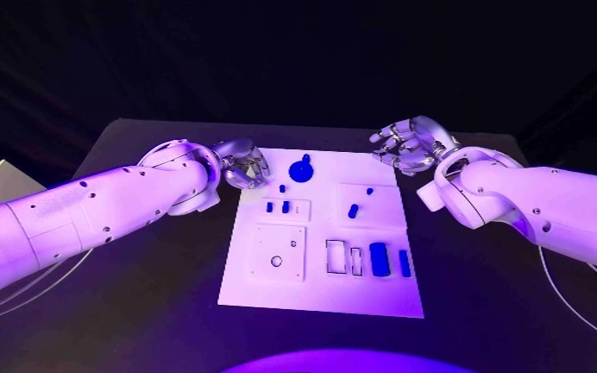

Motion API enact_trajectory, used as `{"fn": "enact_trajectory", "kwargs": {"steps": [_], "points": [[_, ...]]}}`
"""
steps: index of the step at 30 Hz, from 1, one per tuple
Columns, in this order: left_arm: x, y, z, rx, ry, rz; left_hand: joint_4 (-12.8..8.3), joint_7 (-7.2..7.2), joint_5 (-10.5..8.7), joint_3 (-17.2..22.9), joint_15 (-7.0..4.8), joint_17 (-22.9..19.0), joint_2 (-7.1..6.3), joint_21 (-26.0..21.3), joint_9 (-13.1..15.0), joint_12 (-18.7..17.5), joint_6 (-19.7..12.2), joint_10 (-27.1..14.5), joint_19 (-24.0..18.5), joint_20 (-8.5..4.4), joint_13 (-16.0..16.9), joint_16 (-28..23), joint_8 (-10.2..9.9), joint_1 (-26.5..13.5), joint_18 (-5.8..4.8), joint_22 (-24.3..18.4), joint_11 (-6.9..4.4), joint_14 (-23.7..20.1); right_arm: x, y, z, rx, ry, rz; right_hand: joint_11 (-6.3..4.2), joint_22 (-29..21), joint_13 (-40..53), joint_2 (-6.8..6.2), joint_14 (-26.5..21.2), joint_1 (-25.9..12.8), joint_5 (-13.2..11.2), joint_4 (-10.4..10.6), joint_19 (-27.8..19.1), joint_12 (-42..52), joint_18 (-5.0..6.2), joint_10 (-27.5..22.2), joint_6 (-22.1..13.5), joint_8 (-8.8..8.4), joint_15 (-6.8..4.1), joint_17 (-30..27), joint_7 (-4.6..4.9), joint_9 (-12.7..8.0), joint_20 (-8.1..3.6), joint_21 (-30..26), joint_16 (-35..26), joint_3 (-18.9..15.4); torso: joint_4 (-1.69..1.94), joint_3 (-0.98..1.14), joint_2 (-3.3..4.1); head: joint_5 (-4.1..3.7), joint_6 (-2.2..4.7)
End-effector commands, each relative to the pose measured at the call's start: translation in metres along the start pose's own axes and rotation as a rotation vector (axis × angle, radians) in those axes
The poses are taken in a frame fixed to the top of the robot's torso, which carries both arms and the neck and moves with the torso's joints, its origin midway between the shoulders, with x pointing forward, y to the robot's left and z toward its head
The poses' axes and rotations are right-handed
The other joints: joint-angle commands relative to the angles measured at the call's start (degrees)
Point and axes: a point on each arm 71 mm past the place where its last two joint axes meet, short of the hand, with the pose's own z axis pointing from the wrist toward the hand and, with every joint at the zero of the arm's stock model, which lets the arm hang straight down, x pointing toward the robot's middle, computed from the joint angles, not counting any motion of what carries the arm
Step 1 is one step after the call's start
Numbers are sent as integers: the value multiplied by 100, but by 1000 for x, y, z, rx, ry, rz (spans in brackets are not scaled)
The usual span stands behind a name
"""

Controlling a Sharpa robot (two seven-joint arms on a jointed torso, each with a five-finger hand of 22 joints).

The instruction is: Assemble the parts on the task board

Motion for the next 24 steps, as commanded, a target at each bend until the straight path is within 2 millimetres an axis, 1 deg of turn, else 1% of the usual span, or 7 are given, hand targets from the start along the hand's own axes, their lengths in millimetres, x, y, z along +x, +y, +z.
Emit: {"fn": "enact_trajectory", "kwargs": {"steps": [1, 4, 7, 8, 14, 18, 24], "points": [[-12, 7, -6, 45, -49, -234, -122, 43, 28, 168, 27, -690, 26, -295, 0, -18, 117, -79, -500, 16, 18, -304, 44, 140, 173, -348, 39, -430, 6, 0, -1, -86, 142, -246, 51, 112, -633, -104, 308, -57, -56, -206, 62, -712, -6, -98, 193, 21, 64, 145, 73, 8, 51, 128, 28, 186, 1, 5, -1, -68, 43], [-19, 13, -11, 71, -66, -365, -155, 54, 27, 194, 21, -747, 55, -273, -11, 45, 129, -9, -520, 14, 50, -335, 42, 144, 176, -325, 30, -445, 6, -2, -2, -109, 177, -349, 67, 185, -1010, -117, 311, -153, -103, -381, 74, -1049, -13, -59, 234, 16, 91, 162, 52, 9, 74, 195, 48, 201, -2, 4, 2, -114, 67], [-25, 16, -18, 120, -88, -548, -134, 82, 14, 163, 62, -1677, 16, -412, -31, 6, 135, -166, -710, 46, 37, -845, 35, 0, 165, -368, 67, -1046, 6, -3, -4, -136, 208, -469, 70, 250, -1232, -124, 318, -247, -174, -488, 101, -1214, -26, -26, 278, 20, 91, 184, 23, 10, 85, 275, 69, 162, -8, -2, 15, -180, 84], [-27, 16, -20, 139, -95, -607, -92, 92, 10, 98, 86, -1761, 5, -541, -39, 3, 113, -230, -820, 76, 33, -1010, 31, -92, 160, -427, 81, -1181, 7, -3, -5, -142, 216, -505, 71, 264, -1309, -126, 316, -285, -233, -530, 104, -1271, -28, -25, 287, 16, 92, 178, 13, 7, 87, 286, 68, 127, -6, -3, 18, -194, 91], [-33, 13, -34, 238, -126, -862, 56, 79, 4, -266, 136, -2030, -12, -1177, -44, 65, 38, -337, -1011, 174, 19, -1506, 51, -280, 162, -806, 104, -1512, 13, -6, -10, -160, 230, -664, 86, 311, -1518, -130, 324, -417, -336, -619, 126, -1409, -38, -44, 315, -6, 108, 201, 16, -12, 99, 335, 90, -40, -8, -1, 19, -255, 105], [-34, 10, -43, 282, -138, -954, 141, 68, 1, -443, 150, -2130, -16, -1491, -44, 113, 24, -339, -995, 209, 13, -1691, 72, -322, 161, -1016, 108, -1608, 20, -5, -10, -167, 227, -727, 89, 332, -1579, -130, 330, -450, -351, -648, 139, -1440, -44, -47, 305, -28, 113, 225, 15, -26, 102, 362, 108, -123, 5, -5, 21, -281, 98], [-35, 8, -49, 304, -150, -1000, 149, 66, 5, -467, 147, -2151, 5, -1565, -44, 142, 29, -309, -975, 213, 16, -1728, 83, -297, 164, -1067, 100, -1620, 33, -4, -10, -175, 240, -757, 88, 411, -1619, -115, 351, -439, -321, -676, 198, -1452, -70, -30, 311, -39, 117, 304, 12, -35, 100, 508, 158, -148, 12, -5, 23, -285, 82]]}}
